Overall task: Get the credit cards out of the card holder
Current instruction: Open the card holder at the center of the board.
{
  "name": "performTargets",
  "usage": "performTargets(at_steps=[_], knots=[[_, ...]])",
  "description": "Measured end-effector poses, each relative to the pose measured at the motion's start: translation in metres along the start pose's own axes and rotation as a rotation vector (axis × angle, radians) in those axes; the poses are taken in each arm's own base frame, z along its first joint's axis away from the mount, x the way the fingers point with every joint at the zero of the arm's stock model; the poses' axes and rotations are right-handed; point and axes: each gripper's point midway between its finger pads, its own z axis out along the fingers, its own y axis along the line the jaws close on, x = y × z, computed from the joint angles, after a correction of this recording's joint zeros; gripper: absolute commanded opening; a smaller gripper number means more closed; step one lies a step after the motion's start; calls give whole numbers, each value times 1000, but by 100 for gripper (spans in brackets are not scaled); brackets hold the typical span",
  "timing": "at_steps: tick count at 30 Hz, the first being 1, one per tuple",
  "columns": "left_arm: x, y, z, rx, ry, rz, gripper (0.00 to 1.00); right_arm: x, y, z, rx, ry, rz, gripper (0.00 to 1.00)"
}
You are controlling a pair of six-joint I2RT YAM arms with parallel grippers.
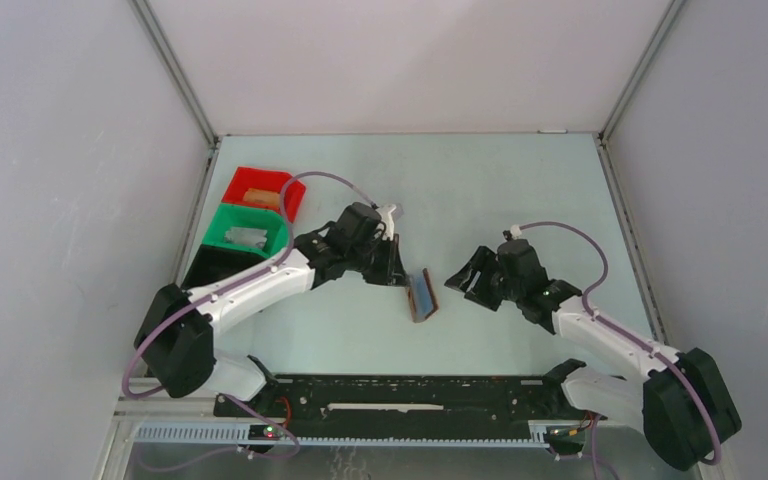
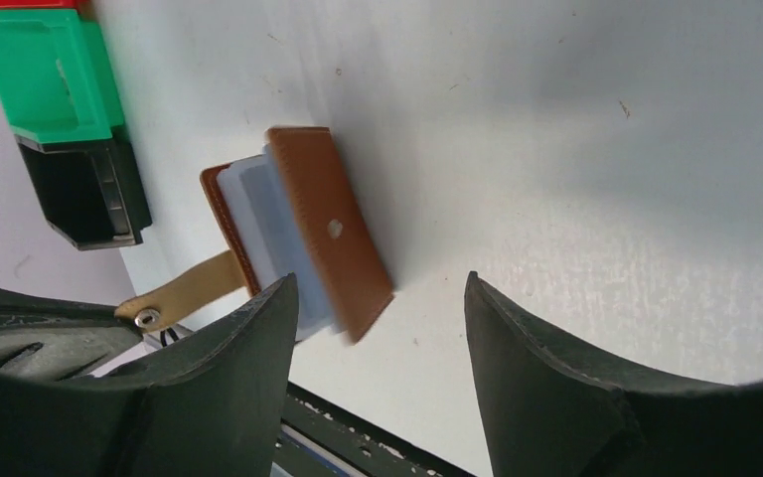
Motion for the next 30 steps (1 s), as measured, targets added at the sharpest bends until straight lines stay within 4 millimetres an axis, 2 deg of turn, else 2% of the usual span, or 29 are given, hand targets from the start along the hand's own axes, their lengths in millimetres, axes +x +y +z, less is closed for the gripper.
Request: performTargets(at_steps=[2,6,9,13,18,21,23,30], knots=[[1,-7,-1,29,8,1,0,-1,2,-4,-9,-9,-3,68],[2,-10,-1,44,16,2,0,-1,2,-5,-7,-11,-5,56],[1,-9,-1,39,14,0,0,0,2,-4,-9,-6,-7,50],[1,0,-6,13,-5,-8,0,3,1,-1,-5,9,-16,46],[13,31,-14,-69,-19,-52,0,14,-4,10,32,63,-54,40],[23,56,-13,-140,-10,-88,0,15,1,19,43,90,-80,40],[30,75,-13,-201,-3,-113,0,13,4,25,52,100,-100,41],[40,120,-6,-374,26,-191,0,-4,22,40,28,122,-163,41]])
